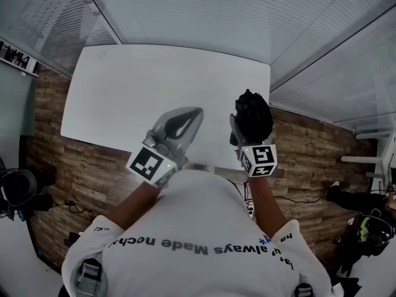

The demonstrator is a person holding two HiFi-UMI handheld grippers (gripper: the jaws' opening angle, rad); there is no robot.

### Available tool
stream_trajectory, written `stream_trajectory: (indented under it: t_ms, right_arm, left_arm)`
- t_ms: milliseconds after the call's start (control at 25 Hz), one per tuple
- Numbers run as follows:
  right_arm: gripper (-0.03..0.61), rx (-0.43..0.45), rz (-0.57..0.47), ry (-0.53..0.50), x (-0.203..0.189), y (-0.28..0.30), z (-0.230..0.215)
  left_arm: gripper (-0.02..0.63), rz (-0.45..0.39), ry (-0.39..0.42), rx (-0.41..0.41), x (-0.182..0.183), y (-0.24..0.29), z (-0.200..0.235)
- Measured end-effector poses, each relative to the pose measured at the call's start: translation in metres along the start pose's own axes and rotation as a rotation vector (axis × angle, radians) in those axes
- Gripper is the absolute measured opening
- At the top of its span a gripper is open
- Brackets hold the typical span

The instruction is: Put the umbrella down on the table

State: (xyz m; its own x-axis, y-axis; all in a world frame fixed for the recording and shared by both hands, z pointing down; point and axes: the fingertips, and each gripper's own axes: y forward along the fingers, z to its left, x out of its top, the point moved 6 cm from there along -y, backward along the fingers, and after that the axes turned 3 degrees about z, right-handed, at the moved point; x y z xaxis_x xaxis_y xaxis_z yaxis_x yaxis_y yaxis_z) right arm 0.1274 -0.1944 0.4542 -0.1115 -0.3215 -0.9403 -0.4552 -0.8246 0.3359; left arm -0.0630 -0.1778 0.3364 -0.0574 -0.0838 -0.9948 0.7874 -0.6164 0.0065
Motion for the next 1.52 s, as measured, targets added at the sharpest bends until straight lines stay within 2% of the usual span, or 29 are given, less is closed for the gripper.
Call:
stream_trajectory:
  t_ms: [480,1000,1520]
  right_arm:
    - [0.241,-0.008,0.191,0.007,-0.060,0.058,-0.021]
    - [0.239,0.013,0.441,0.180,-0.128,0.098,-0.044]
    - [0.239,-0.005,0.673,0.232,-0.182,0.124,-0.055]
  left_arm:
    - [0.003,0.012,-0.008,0.006,-0.002,-0.011,0.004]
    - [0.003,0.017,-0.023,0.026,-0.005,-0.018,0.002]
    - [0.003,0.034,-0.036,0.035,-0.014,-0.019,0.002]
